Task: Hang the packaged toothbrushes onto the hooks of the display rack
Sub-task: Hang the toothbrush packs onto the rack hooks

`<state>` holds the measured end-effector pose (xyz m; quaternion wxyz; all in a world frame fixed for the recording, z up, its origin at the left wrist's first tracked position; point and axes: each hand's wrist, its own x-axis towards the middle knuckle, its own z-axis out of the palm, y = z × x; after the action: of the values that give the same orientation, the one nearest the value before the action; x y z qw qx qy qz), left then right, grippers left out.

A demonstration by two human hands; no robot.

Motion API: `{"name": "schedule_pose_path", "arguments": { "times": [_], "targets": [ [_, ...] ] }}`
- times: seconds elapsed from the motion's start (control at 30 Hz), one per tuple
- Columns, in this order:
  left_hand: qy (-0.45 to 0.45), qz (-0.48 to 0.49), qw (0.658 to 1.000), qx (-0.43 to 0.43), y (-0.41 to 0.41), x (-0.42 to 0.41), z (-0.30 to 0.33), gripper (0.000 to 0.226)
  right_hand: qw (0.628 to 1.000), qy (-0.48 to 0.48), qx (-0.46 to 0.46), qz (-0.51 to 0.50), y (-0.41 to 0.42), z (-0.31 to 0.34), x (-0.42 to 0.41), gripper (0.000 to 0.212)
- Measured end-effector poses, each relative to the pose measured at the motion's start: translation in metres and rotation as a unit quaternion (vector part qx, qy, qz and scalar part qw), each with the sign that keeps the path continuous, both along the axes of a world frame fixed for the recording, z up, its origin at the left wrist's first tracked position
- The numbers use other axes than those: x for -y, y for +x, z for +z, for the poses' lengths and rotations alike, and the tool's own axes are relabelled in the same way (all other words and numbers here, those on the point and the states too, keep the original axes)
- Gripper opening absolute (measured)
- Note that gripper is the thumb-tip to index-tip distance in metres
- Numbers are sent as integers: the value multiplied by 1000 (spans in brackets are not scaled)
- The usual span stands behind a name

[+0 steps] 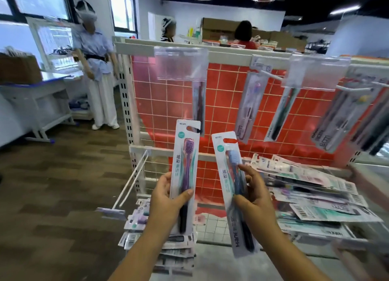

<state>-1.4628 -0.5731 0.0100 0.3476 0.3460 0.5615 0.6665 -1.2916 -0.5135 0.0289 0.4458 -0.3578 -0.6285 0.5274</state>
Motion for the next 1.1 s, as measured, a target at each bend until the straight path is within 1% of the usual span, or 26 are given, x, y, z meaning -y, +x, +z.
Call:
{"name": "schedule_pose_path", "arguments": {
  "times": [0.2, 0.3, 0.47, 0.57, 0.77, 0.87, 1.1],
  "targets": [
    [-1, -18, 1000, 5, 0, 3, -9, 40, 1000, 15, -4, -9, -2, -6, 9, 67],
    [-1, -33, 999, 5, 4, 3, -14, 39, 1000, 2, -10, -20, 1, -11, 11, 78],
    [-4, -49, 999, -6, 9, 1, -22, 41, 998, 15, 24, -52, 9, -24, 15, 91],
    [-8, -64, 998, -2, 16, 1, -25, 40, 997, 19, 22, -75, 17, -28, 17, 97],
    [-9, -95, 995, 5, 34, 1, -24, 43, 995, -4, 10, -101, 38, -30, 23, 92],
    [-7, -100, 995, -7, 42, 0, -23, 40, 994, -16, 0, -107, 47, -31, 24, 89],
    [-2, -124, 992, -18, 65, -9, -12, 37, 992, -13, -33, -122, 72, -30, 22, 86]
  ]
}}
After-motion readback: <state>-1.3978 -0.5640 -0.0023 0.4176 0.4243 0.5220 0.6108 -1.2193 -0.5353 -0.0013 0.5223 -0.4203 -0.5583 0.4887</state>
